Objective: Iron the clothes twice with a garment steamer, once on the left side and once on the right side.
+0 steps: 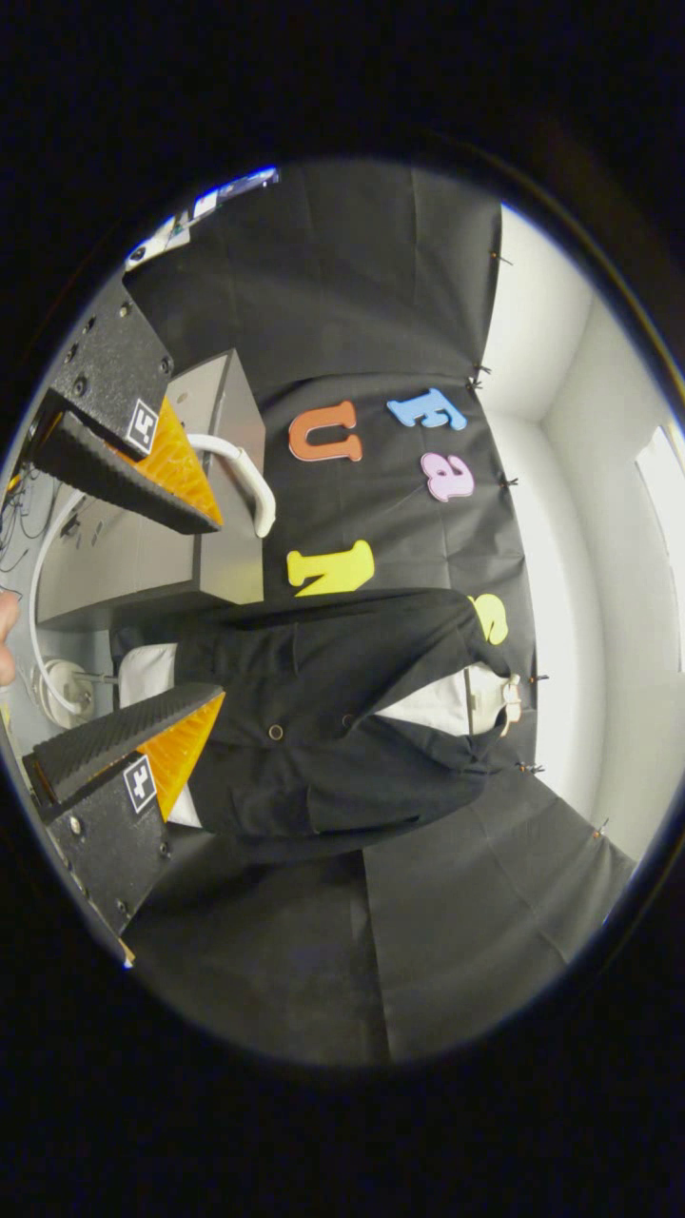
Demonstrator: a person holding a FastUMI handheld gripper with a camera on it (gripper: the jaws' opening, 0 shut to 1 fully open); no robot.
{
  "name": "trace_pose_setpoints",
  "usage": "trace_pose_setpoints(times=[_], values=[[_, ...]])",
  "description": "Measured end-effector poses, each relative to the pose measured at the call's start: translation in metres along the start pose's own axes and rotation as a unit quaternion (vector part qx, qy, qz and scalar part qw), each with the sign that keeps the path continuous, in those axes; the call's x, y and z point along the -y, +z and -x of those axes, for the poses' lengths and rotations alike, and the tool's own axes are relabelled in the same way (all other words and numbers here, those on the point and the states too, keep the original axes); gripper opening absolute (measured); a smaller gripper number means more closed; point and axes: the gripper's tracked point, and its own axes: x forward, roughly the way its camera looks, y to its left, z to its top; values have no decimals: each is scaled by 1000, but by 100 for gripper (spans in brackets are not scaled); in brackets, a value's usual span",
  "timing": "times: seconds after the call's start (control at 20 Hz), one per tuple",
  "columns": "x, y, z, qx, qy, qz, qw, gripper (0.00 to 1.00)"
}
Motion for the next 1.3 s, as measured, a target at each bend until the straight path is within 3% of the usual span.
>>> trace_pose_setpoints(times=[0.5, 0.9, 1.3], values=[[-107, -3, -75, -24, 31, 8, 999, 99], [-184, -6, -199, -63, 109, 16, 992, 99], [-228, -39, -321, -207, 125, 8, 970, 100]])
